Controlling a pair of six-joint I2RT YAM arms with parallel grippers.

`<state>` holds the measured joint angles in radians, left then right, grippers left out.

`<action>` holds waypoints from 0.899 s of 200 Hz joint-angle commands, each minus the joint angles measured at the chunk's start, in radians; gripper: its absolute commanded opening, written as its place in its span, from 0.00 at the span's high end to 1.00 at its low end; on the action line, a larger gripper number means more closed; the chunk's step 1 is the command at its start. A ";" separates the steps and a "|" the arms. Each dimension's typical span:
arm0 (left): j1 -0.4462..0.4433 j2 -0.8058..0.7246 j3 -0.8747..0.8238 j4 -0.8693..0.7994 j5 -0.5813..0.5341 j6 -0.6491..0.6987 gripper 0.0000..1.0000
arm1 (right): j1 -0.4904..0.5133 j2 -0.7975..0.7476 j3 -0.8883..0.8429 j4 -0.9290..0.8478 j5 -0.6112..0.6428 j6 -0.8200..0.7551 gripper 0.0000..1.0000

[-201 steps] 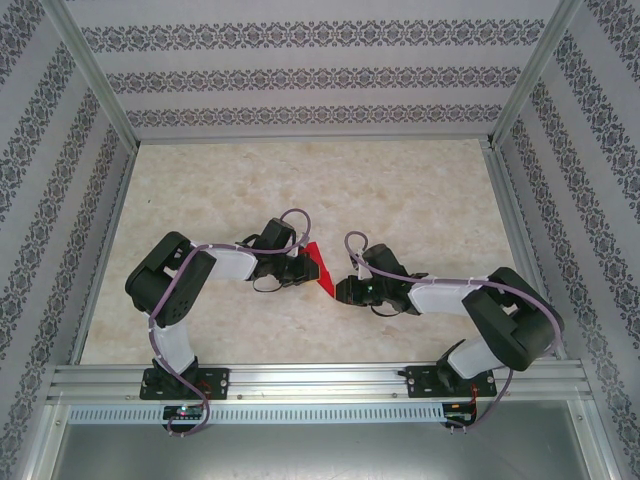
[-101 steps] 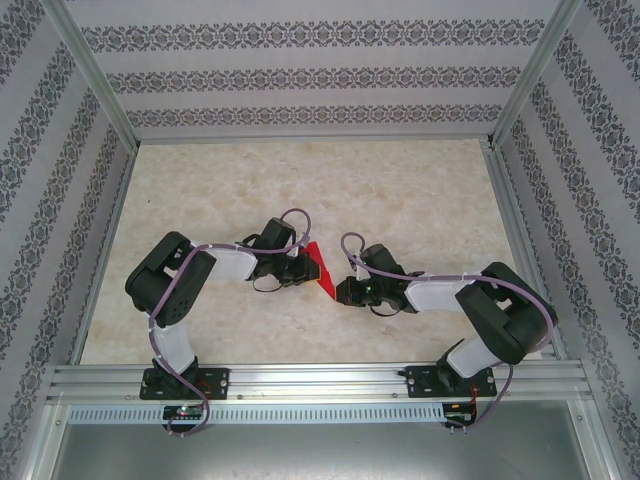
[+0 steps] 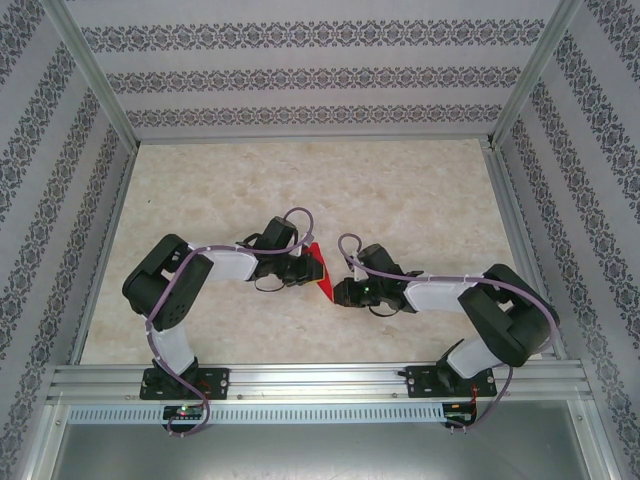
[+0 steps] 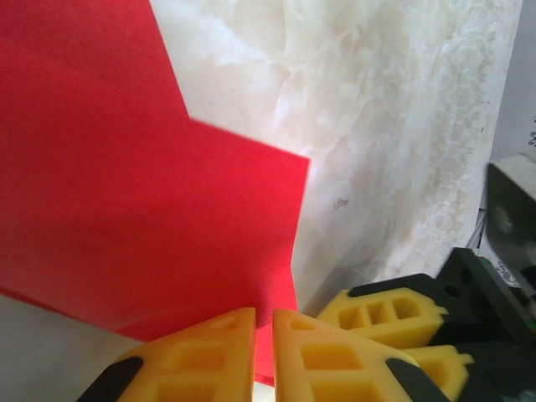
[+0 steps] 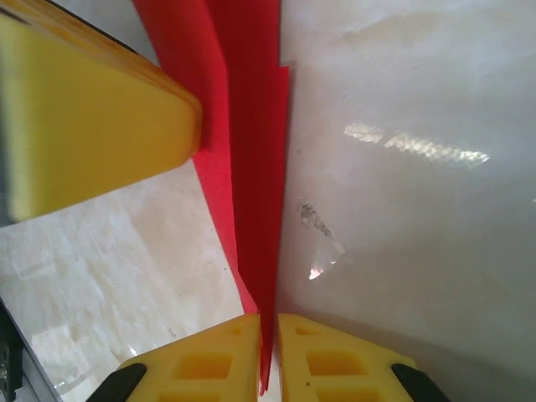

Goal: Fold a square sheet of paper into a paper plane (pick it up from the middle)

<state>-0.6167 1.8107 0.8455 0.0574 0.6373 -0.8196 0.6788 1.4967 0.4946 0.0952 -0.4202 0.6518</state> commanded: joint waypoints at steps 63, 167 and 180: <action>-0.012 -0.057 -0.017 0.001 -0.035 -0.004 0.83 | 0.019 -0.038 0.022 -0.034 0.009 -0.047 0.81; -0.012 -0.082 -0.042 0.000 -0.036 -0.011 0.83 | 0.042 0.016 0.076 -0.046 0.020 -0.076 0.85; -0.011 -0.083 -0.046 0.001 -0.036 -0.012 0.83 | 0.045 0.020 0.081 -0.046 0.020 -0.078 0.85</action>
<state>-0.6167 1.7538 0.8116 0.0551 0.6132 -0.8204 0.7120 1.5047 0.5449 0.0521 -0.4194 0.5999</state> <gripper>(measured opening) 0.170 0.152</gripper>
